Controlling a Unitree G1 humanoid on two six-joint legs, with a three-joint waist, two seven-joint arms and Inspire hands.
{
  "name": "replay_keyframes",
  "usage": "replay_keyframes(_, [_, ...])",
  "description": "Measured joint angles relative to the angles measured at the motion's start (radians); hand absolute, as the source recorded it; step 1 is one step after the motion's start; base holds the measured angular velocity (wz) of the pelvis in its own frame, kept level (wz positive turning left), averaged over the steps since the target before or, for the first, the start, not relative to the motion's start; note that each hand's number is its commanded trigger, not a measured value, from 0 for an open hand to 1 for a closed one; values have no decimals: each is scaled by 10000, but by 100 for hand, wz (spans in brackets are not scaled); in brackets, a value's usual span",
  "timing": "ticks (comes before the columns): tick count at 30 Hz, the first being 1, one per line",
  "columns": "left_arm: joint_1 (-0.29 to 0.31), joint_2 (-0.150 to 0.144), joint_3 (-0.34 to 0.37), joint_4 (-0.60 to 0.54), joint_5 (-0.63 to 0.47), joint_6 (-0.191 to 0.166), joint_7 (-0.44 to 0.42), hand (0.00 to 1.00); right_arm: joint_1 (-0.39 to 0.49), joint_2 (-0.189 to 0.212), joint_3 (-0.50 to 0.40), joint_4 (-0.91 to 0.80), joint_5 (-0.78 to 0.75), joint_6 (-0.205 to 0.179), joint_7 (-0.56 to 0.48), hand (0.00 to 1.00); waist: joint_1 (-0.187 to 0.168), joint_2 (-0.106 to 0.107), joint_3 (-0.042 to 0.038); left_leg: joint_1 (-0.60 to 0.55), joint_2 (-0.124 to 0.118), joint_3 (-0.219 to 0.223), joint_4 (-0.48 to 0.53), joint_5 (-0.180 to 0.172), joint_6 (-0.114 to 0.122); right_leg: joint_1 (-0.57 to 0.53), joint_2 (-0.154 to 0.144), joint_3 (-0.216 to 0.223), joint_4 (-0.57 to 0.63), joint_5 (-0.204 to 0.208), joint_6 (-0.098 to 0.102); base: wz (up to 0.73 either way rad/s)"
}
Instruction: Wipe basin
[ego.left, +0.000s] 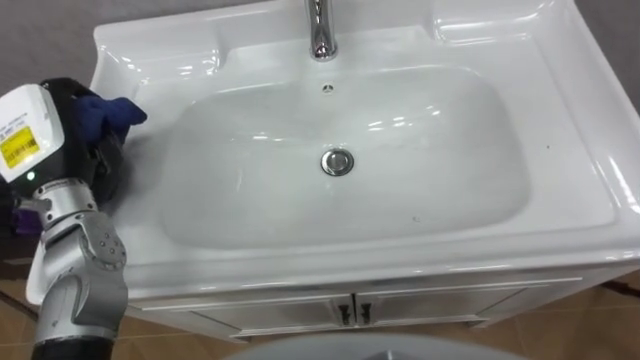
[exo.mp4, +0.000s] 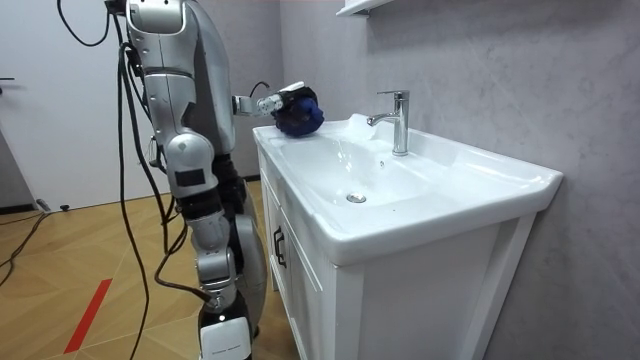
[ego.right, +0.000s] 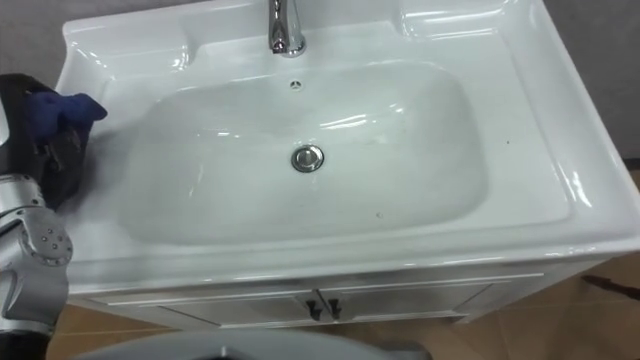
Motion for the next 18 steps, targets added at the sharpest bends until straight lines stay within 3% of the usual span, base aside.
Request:
replay_keyframes(1, [0,0,0,1,0,0,0,61,-1,0,0,-1,0,0,-11,0,3,-5,-2,1,0,0,1,0,0,0,0,-1,1,0,0,0])
replay_keyframes(3, [0,0,-1,29,-7,0,1,51,-1,0,9,-1,15,-2,-12,0,-37,-8,-2,16,0,0,1,0,0,22,0,-1,3,0,0,0])
replay_keyframes(5, [-1,0,-3,114,-13,-2,2,15,3,1,11,-1,22,-3,-11,0,-51,-9,0,61,0,-1,2,0,0,94,-1,0,-4,0,0,0])
replay_keyframes(6, [-1,0,-3,123,-13,-2,4,5,3,1,11,-1,22,-3,-12,0,-51,-12,2,72,0,0,2,0,0,95,-1,0,-5,0,0,0])
replay_keyframes(7, [-1,0,-3,146,-13,-12,16,0,1,1,11,-3,24,-6,-20,0,-55,-31,12,83,0,0,2,0,0,88,-2,1,-7,0,1,0])
replay_keyframes(18, [-32,-22,-3,339,-14,-42,63,0,0,5,6,-18,2,-7,-9,0,-109,28,-31,106,-1,5,22,0,0,84,-10,2,-2,-1,2,0])
